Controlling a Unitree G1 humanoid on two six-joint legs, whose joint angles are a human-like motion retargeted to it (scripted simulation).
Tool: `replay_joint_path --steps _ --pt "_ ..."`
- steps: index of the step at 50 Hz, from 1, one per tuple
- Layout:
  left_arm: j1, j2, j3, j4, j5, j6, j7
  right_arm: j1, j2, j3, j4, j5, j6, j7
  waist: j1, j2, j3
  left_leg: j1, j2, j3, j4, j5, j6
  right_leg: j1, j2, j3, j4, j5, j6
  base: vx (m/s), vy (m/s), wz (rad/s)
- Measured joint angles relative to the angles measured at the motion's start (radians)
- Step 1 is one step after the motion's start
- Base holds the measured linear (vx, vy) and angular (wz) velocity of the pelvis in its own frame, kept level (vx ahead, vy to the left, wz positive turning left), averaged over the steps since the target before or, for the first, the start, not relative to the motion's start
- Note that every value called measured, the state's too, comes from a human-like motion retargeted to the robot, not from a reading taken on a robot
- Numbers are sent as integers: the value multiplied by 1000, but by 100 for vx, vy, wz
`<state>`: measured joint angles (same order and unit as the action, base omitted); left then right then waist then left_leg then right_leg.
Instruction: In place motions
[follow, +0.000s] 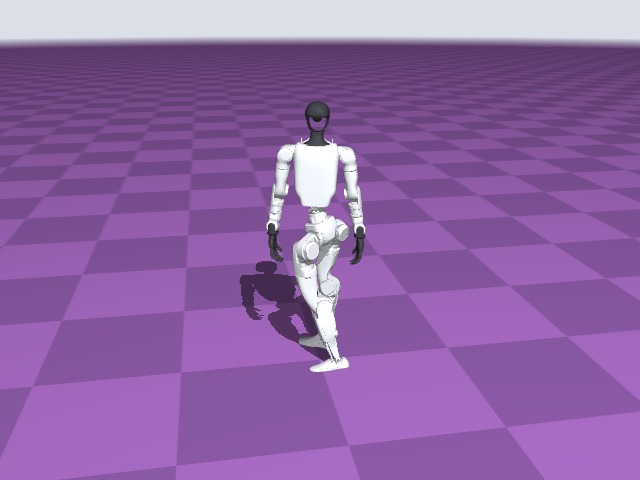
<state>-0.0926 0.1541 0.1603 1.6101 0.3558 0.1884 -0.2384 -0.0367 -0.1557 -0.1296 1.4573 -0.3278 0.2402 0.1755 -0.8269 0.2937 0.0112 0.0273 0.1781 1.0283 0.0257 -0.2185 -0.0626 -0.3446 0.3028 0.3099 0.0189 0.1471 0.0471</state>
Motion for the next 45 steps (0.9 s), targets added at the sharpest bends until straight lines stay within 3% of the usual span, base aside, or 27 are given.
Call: replay_joint_path --steps 10,20,32,39,45 --pt "-36 -2 51 -67 -95 -25 3 42 -36 -38 113 -1 36 14 195 -48 -52 -66 -31 -330 21 38 78 95 -70 -112 7 -75 -71 21 -7 159" --pt "-28 -8 66 2 -85 -23 25 42 -59 -37 78 -53 19 4 396 -91 -107 -133 -128 -640 14 108 143 179 -204 -416 20 -168 -93 25 12 163" --pt "165 49 205 62 -116 -16 67 -21 -48 -8 -50 -22 -15 3 635 -200 -159 -106 -220 -722 -10 150 157 246 -299 -562 28 -209 -99 20 14 76" --pt "269 14 314 90 -206 11 48 -72 15 96 -165 -15 -48 49 646 -201 -143 -100 -209 -742 -8 154 156 272 -290 -584 22 -218 -97 0 -1 10" --pt "283 -37 325 63 -233 -27 83 -38 49 148 -223 -36 -92 95 662 -224 -144 -94 -214 -769 -3 157 156 296 -291 -611 17 -227 -99 2 -4 30"
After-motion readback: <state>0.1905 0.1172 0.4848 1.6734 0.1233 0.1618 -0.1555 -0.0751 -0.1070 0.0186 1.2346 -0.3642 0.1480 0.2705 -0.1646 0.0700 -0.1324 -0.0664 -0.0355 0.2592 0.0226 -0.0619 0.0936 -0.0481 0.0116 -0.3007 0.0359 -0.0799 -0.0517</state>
